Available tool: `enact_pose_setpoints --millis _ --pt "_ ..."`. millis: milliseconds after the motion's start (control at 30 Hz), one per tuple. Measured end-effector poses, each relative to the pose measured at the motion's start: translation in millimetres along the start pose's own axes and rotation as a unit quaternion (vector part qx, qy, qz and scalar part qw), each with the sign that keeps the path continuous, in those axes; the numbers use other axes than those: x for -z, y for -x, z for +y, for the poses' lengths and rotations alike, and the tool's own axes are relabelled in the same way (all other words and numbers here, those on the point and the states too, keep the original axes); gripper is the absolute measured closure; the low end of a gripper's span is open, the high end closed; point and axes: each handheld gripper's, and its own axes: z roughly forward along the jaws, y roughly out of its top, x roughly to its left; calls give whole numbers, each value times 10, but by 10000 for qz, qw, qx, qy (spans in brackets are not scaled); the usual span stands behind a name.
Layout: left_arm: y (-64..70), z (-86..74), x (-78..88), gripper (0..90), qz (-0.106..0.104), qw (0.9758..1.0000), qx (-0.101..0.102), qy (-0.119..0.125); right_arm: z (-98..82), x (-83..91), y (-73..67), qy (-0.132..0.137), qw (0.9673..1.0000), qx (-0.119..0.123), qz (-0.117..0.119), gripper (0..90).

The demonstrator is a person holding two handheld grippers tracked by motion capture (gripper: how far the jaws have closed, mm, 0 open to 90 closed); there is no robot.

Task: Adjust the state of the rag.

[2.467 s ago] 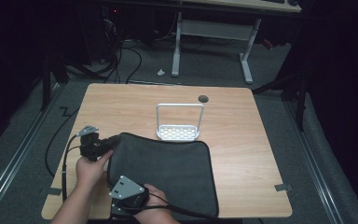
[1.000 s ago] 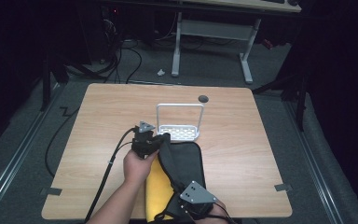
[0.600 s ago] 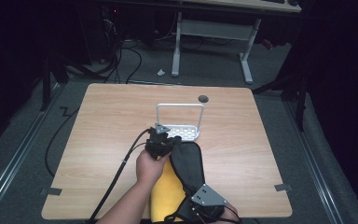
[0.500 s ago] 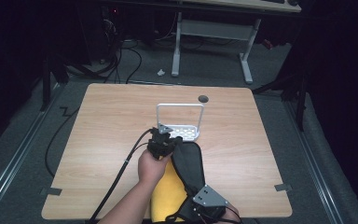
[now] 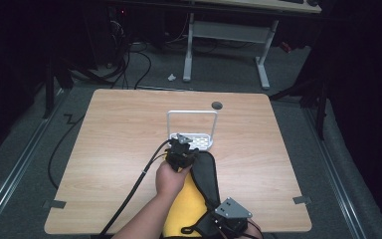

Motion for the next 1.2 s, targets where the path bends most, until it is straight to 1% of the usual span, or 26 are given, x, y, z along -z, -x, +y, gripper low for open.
enact_pose_setpoints --millis 67,133,167,200,333,433,633,767,867,933,1000,1100,1200 --pt "26 -4 -29 760 -115 9999 20 37 -18 -2 11 -44 10000 -29 -14 778" --pt "62 -4 -44 694 -209 9997 36 129 -26 4 26 -49 10000 -68 -28 731" --pt "74 1 -46 672 -275 9995 45 169 -27 13 35 -50 9999 -101 -77 708" --pt "86 7 -45 648 -323 9993 46 205 -27 27 45 -53 9998 -152 -113 704" --pt "120 27 -22 565 -490 9983 47 322 -37 55 92 -25 9995 -193 -237 695" --pt "132 37 14 550 -536 9977 13 407 -33 71 116 38 9994 -220 -276 691" --pt "138 50 112 530 -622 9965 -88 551 -37 80 154 70 9991 -251 -325 686" --pt "118 18 177 530 -601 9964 -160 576 -43 76 167 41 9990 -298 -338 686" --pt "64 -64 252 537 -553 9966 -246 557 -50 58 177 30 9990 -285 -333 686" --pt "10 -155 334 554 -472 9968 -372 535 -53 46 188 20 9991 -277 -330 686" --pt "-40 -245 400 570 -437 9967 -425 528 -55 41 193 7 9990 -293 -338 686" --pt "-116 -414 505 590 -371 9970 -477 490 -56 34 200 20 9990 -302 -337 687" --pt "-186 -600 607 617 -358 9973 -469 443 -57 22 194 -8 9990 -316 -330 686"
